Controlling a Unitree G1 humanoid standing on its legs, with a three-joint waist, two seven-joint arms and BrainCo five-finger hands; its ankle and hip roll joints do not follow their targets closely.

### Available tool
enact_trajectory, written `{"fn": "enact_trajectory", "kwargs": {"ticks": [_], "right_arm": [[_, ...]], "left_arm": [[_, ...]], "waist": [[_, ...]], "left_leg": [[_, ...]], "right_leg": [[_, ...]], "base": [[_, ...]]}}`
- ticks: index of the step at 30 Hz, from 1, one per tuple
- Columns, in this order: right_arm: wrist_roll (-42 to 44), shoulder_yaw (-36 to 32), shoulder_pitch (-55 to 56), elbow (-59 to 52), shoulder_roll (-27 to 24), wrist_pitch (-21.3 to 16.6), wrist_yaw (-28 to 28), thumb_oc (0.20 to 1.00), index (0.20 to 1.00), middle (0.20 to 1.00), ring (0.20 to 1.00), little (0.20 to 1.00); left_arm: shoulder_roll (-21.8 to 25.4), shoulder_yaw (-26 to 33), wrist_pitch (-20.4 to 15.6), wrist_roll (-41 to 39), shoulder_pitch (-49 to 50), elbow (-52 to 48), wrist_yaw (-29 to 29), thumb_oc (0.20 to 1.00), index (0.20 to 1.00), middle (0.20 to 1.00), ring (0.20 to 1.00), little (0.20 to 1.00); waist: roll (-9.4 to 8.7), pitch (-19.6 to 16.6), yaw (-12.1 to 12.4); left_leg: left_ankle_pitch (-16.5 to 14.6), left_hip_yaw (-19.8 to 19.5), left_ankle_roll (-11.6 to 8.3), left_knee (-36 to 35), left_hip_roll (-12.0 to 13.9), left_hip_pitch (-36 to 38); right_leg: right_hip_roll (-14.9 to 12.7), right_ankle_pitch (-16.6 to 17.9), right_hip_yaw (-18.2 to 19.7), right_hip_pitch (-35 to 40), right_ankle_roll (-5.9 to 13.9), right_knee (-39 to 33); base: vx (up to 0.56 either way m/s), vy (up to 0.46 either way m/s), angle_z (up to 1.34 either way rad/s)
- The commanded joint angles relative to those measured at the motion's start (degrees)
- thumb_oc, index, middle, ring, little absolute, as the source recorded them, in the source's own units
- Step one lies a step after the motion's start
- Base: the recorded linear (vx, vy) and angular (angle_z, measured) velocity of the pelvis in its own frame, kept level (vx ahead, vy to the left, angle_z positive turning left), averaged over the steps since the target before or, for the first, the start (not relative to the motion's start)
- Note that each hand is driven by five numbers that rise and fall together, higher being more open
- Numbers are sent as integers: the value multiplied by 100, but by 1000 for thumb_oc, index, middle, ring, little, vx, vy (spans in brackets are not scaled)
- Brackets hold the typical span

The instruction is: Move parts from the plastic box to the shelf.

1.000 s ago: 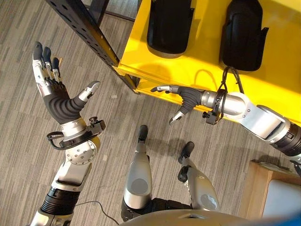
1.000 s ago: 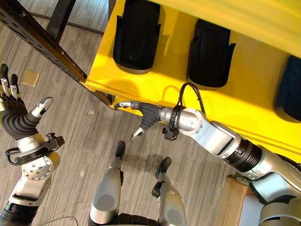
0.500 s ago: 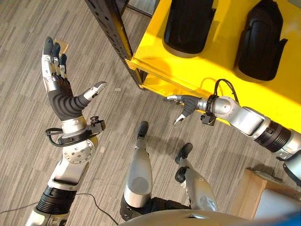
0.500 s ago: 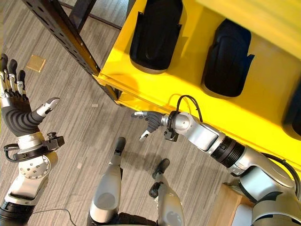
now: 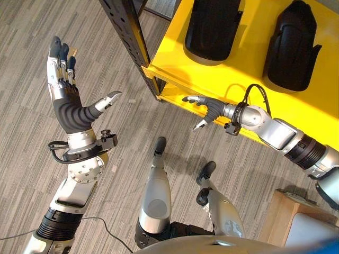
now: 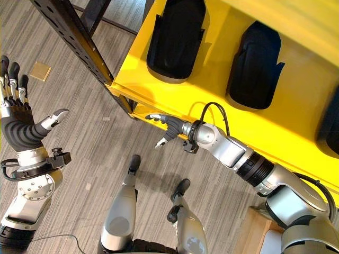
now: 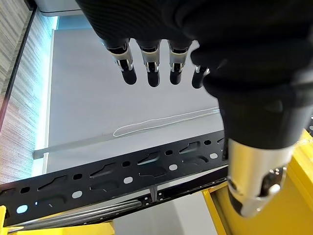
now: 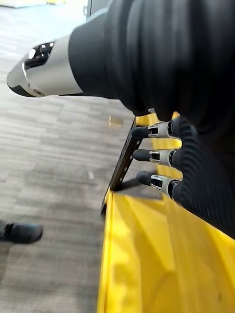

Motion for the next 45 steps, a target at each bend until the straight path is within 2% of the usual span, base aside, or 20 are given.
{"fn": "enact_trajectory", "kwargs": {"ticks": [1, 2, 4, 6, 12, 16, 17, 24, 33, 45], "right_arm": [[268, -71, -509, -500, 68, -662, -209, 1000, 1000, 1000, 1000, 1000], [252, -170, -502, -675, 69, -698, -169, 1000, 1000, 1000, 1000, 1000], [231, -220, -508, -934, 59, -382, -298, 1000, 1000, 1000, 1000, 1000], [244, -234, -523, -928, 118, -244, -400, 1000, 1000, 1000, 1000, 1000], [228, -419, -501, -729, 256, -66, -790, 1000, 1000, 1000, 1000, 1000], [137, -544, -460, -596, 273, 3, -850, 1000, 1000, 1000, 1000, 1000], [-48, -639, -404, -503, 277, 155, -847, 1000, 1000, 1000, 1000, 1000], [-235, -779, -321, -154, 273, 132, -1044, 1000, 1000, 1000, 1000, 1000], [-487, -771, -462, 280, 347, 405, -835, 1000, 1000, 1000, 1000, 1000], [-832, -597, -755, 768, 361, 477, -660, 1000, 1000, 1000, 1000, 1000]], "left_arm": [[72, 179, -260, 67, 161, -533, 105, 1000, 1000, 1000, 1000, 1000], [82, 186, -290, 50, 167, -523, 102, 1000, 1000, 1000, 1000, 1000], [67, 163, -276, 55, 159, -510, 105, 1000, 1000, 1000, 1000, 1000], [49, 135, -267, 80, 140, -508, 143, 1000, 1000, 1000, 1000, 1000], [8, 121, -276, 75, 103, -470, 191, 1000, 1000, 1000, 1000, 1000], [5, 130, -265, 61, 86, -456, 201, 1000, 1000, 1000, 1000, 1000], [2, 139, -291, 108, 86, -437, 221, 1000, 1000, 1000, 1000, 1000], [0, 148, -293, 79, 94, -397, 219, 1000, 1000, 1000, 1000, 1000], [1, 129, -247, 41, 53, -404, 208, 1000, 1000, 1000, 1000, 1000], [58, 145, -225, -84, 62, -376, 125, 1000, 1000, 1000, 1000, 1000]], "waist": [[-118, -169, -83], [-103, -169, -94], [-85, -169, -106], [-70, -169, -115], [12, -169, -142], [23, -169, -161], [28, -169, -177], [52, -169, -196], [67, -169, -165], [26, -169, -89]], "left_leg": [[-148, 409, 278, -103, -353, 79], [-154, 406, 285, -94, -358, 78], [-159, 404, 294, -92, -370, 85], [-163, 409, 300, -99, -379, 96], [-157, 411, 314, -101, -395, 87], [-161, 410, 317, -84, -401, 70], [-170, 414, 317, -79, -403, 67], [-174, 417, 328, -96, -413, 72], [-176, 397, 328, -67, -422, 50], [-170, 380, 324, -70, -424, 47]], "right_leg": [[122, -2, 129, -34, 85, 319], [117, -6, 130, -37, 88, 327], [114, -5, 142, -44, 90, 331], [114, -7, 160, -43, 83, 325], [90, -20, 169, -75, 78, 342], [88, -28, 173, -97, 69, 360], [83, -35, 170, -117, 73, 379], [82, -51, 164, -133, 64, 396], [76, -62, 138, -140, 57, 421], [86, -51, 93, -121, 66, 426]], "base": [[0, 0, 0], [0, 0, 0], [0, 0, 0], [0, 0, 0], [-12, 17, 0], [0, 0, 0], [0, 0, 0], [0, 0, 0], [0, 0, 0], [0, 0, 0]]}}
